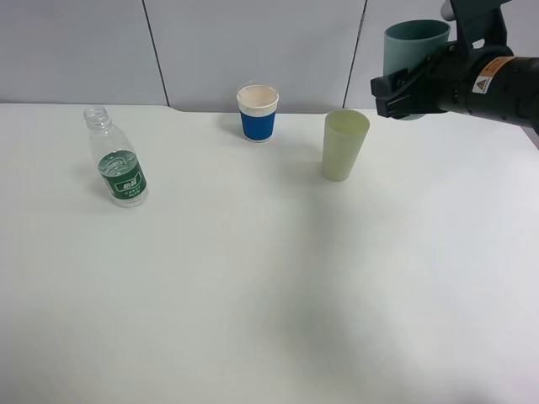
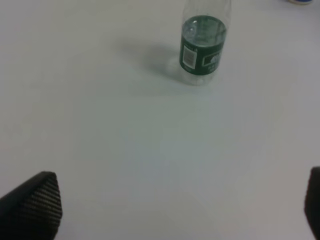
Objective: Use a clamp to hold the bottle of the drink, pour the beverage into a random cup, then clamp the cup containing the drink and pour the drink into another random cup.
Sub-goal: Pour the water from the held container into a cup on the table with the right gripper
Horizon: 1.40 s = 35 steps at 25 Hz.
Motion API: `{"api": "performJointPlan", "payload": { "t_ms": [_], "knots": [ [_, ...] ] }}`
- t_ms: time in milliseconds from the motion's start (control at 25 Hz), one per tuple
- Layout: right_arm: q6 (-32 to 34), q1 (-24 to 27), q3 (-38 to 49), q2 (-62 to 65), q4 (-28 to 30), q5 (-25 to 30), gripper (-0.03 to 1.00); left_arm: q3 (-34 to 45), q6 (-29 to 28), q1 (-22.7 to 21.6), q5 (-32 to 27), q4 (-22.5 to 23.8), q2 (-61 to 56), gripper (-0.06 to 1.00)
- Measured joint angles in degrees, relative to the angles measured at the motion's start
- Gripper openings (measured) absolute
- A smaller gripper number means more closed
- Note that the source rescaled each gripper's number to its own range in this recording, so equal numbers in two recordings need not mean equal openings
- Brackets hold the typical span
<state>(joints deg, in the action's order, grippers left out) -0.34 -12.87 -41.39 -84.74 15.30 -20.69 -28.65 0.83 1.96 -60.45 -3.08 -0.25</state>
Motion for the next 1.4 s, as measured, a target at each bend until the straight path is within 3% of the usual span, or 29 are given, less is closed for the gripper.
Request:
{"api": "performJointPlan", "payload": {
  "t_ms": [320,520,1000,1400],
  "knots": [
    [2.3,6.0,-0.1,0.1,4.8,1.2,0.01,0.0,0.0,0.0,0.0,0.0,0.0,0.96],
    [3.5,6.6,-3.2,-0.5,8.2,4.1,0.01,0.0,0.0,0.0,0.0,0.0,0.0,0.96],
    [2.3,1.0,-10.6,-6.1,12.6,13.1,0.01,0.0,0.0,0.0,0.0,0.0,0.0,0.96],
    [-6.1,-1.0,-15.2,-9.8,14.8,16.7,0.01,0.0,0.0,0.0,0.0,0.0,0.0,0.96]
  ]
}}
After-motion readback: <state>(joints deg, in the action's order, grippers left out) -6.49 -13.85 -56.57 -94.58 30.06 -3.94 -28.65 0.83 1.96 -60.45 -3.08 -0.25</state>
